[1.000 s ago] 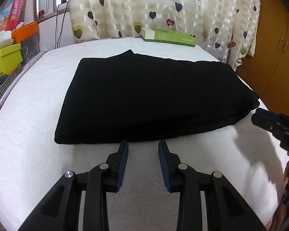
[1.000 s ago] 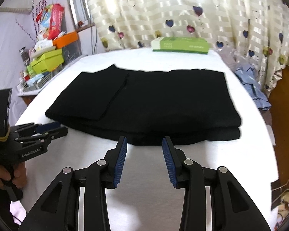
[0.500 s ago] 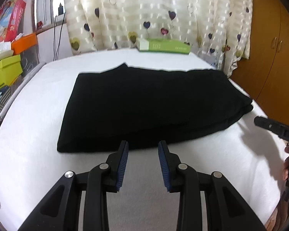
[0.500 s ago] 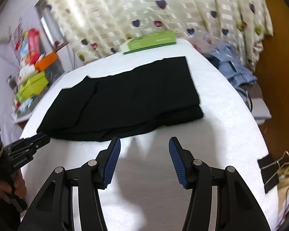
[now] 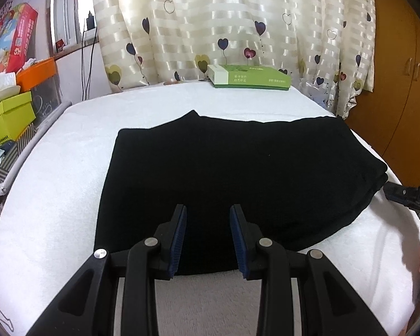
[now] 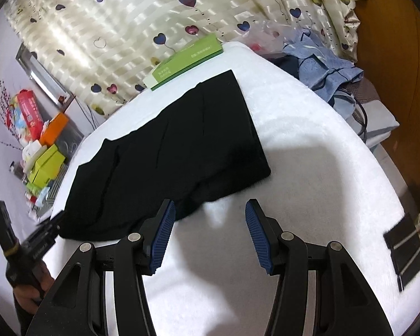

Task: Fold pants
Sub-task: 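Move the right gripper to the pants edge and close on it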

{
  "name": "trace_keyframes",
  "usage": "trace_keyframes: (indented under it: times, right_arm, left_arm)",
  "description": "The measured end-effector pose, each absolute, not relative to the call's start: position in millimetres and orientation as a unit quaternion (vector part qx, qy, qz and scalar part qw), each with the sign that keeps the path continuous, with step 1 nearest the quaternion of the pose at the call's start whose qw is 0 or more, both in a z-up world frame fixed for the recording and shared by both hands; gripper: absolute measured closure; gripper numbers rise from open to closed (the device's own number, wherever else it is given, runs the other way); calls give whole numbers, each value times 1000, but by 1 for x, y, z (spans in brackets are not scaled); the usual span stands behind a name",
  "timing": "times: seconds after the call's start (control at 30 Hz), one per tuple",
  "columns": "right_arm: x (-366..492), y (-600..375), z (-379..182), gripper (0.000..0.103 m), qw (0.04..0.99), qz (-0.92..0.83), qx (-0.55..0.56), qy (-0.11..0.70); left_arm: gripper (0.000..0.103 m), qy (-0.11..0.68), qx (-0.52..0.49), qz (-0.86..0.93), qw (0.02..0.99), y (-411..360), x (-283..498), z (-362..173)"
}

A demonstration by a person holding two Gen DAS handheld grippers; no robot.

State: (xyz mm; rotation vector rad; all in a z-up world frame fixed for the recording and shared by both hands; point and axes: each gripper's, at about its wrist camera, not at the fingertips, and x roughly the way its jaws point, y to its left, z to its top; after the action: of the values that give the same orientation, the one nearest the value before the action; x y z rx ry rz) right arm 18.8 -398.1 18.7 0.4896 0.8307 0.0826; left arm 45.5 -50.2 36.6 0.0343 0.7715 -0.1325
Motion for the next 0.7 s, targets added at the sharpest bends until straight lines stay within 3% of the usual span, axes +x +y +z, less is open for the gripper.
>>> trace_keyframes:
  times: [0.33,0.7]
  right_arm:
    - [25,-420,11,46,859,50,346,374]
    - [38,-419,11,46,869,28,338,359]
  left_arm:
    - [69,397,13,-68,915,-50,51,24]
    - [68,405,13,-69,912,-52,52,22]
